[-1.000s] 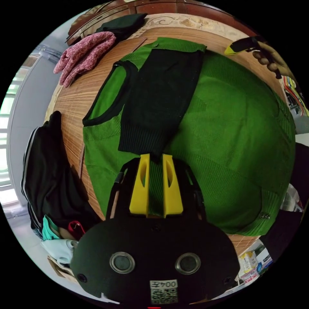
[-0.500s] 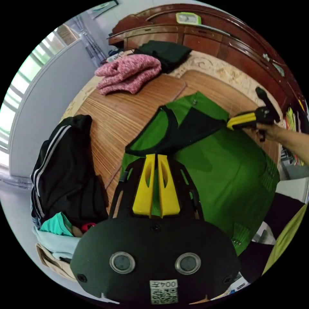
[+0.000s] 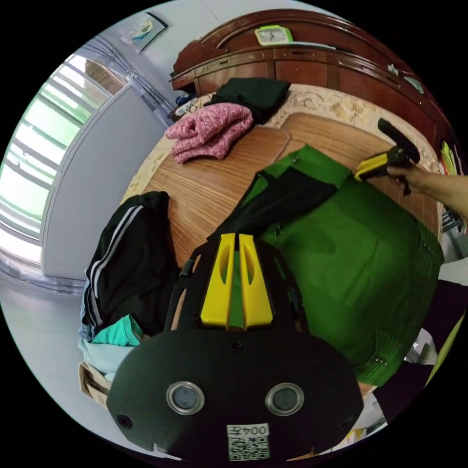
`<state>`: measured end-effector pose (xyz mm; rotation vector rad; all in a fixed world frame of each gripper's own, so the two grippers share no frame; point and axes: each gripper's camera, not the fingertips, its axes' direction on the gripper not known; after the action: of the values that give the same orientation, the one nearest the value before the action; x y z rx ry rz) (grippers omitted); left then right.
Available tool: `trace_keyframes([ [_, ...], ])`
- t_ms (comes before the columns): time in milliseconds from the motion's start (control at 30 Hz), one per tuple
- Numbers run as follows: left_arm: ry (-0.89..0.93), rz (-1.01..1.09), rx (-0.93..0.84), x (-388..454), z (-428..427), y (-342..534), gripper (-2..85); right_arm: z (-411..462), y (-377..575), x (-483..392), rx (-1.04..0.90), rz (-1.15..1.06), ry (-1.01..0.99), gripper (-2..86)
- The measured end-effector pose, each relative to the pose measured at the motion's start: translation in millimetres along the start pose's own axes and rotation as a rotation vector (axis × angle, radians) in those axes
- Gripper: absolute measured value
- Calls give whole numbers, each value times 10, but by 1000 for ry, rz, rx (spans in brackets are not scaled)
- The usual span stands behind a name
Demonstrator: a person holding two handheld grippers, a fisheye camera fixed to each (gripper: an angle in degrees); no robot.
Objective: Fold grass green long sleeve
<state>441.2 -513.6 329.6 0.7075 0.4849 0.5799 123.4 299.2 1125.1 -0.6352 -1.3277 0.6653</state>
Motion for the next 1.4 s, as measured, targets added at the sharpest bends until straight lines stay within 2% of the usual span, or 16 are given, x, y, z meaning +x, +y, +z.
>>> trace_keyframes([
  [133, -40, 19, -64, 230, 221, 188, 16, -108, 52, -2, 30, -26, -16, 107],
  [333, 19, -84, -41, 188, 195, 159, 16, -67, 37, -124, 12, -100, 19, 108],
  [467, 25, -83, -22, 172, 136, 83, 16, -59, -6, -93, 22, -95, 81, 96],
  [633, -23, 69, -66, 405, 254, 90, 18, -49, 10, 134, 2, -12, -52, 114],
  [733, -47, 155, -96, 580, 434, 138, 18, -91, 45, 149, 7, -15, -52, 117],
  [900, -66, 212, -130, 723, 666, 160, 20, -233, 171, -150, 67, -219, 26, 109],
  [967, -75, 233, -129, 740, 716, 150, 20, -176, 215, -389, 44, -404, 135, 109],
  [1067, -86, 259, -123, 734, 794, 125, 22, -28, 222, -558, 4, -573, 285, 105],
  [1167, -102, 280, -107, 721, 865, 112, 26, 53, 208, -606, 7, -685, 371, 61],
  [1267, -76, 323, -118, 751, 995, 133, 36, 168, 197, -564, -50, -745, 397, 47],
  [1400, 59, 329, -145, 670, 1172, 204, 69, 187, 159, -444, -93, -705, 344, 55],
])
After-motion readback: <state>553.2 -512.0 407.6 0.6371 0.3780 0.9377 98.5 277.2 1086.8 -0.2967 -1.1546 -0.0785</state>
